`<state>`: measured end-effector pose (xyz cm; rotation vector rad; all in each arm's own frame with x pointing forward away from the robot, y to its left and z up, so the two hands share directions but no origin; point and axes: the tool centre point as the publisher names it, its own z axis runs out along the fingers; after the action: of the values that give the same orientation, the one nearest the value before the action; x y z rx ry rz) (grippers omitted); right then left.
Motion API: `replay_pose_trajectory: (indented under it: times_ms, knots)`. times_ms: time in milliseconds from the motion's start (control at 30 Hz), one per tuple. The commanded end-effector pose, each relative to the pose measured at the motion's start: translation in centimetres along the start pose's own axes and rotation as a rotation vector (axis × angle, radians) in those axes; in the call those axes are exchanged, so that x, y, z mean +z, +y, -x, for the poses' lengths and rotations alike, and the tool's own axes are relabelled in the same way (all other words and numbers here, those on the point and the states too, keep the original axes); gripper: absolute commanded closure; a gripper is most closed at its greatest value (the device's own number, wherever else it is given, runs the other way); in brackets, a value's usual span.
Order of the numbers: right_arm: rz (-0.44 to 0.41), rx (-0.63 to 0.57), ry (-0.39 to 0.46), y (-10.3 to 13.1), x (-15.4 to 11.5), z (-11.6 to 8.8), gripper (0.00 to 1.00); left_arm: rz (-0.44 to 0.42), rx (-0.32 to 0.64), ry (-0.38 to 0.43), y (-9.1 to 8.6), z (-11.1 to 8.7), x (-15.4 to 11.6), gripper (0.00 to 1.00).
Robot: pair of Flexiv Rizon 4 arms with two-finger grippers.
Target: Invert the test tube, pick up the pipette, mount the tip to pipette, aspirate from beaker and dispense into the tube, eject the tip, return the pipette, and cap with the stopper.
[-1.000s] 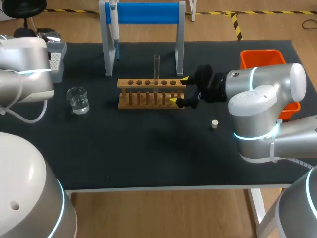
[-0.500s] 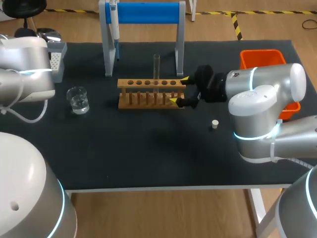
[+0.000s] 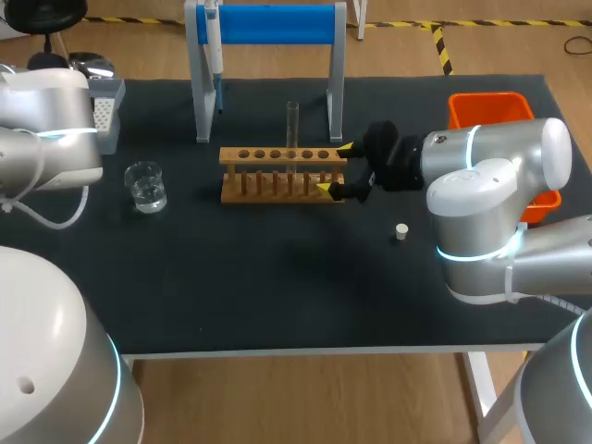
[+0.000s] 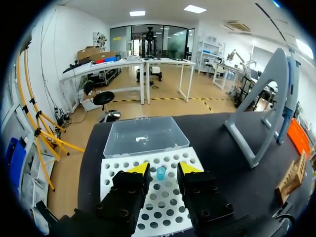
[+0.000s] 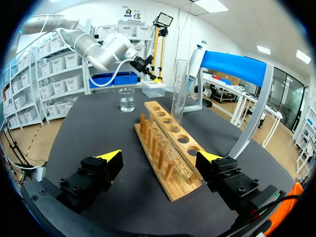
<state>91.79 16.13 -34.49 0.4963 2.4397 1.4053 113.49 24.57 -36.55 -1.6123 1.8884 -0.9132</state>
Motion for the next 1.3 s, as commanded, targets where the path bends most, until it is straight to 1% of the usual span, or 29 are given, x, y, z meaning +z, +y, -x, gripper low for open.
replay_pose_trajectory:
  times_ms: [33, 133, 233, 300, 400, 600, 633, 667, 700, 1000, 1300]
  knots:
    - [0.001, 0.0, 0.001, -0.1, 0.0, 0.0, 0.0, 0.003, 0.0, 0.002, 0.0, 0.1, 0.3, 0.67]
    - [0.001, 0.0, 0.001, -0.1, 0.0, 0.0, 0.0, 0.004, 0.0, 0.002, 0.0, 0.1, 0.3, 0.67]
    - [0.001, 0.0, 0.001, -0.1, 0.0, 0.0, 0.0, 0.005, 0.0, 0.002, 0.0, 0.2, 0.3, 0.7]
    - [0.001, 0.0, 0.001, -0.1, 0.0, 0.0, 0.0, 0.006, 0.001, 0.002, 0.0, 0.2, 0.3, 0.83]
    - [0.001, 0.0, 0.001, -0.1, 0.0, 0.0, 0.0, 0.007, 0.002, 0.002, 0.1, 0.2, 0.4, 0.86]
    - [0.001, 0.0, 0.001, -0.1, 0.0, 0.0, 0.0, 0.01, 0.002, 0.001, 0.1, 0.2, 0.4, 0.88]
    - [0.001, 0.0, 0.001, -0.1, 0.0, 0.0, 0.0, 0.01, 0.002, 0.001, 0.1, 0.2, 0.4, 0.91]
    - [0.001, 0.0, 0.001, -0.1, 0.0, 0.0, 0.0, 0.01, 0.002, 0.0, 0.1, 0.2, 0.4, 0.97]
    - [0.001, 0.0, 0.001, -0.1, 0.0, 0.0, 0.0, 0.01, 0.002, 0.0, 0.1, 0.2, 0.4, 1.0]
    - [0.001, 0.0, 0.001, -0.1, 0.0, 0.0, 0.0, 0.001, 0.006, -0.006, -0.2, 0.2, 0.0, 1.0]
    - [0.001, 0.0, 0.001, -0.1, 0.0, 0.0, 0.0, -0.013, 0.012, -0.016, -0.8, 0.2, -0.8, 1.0]
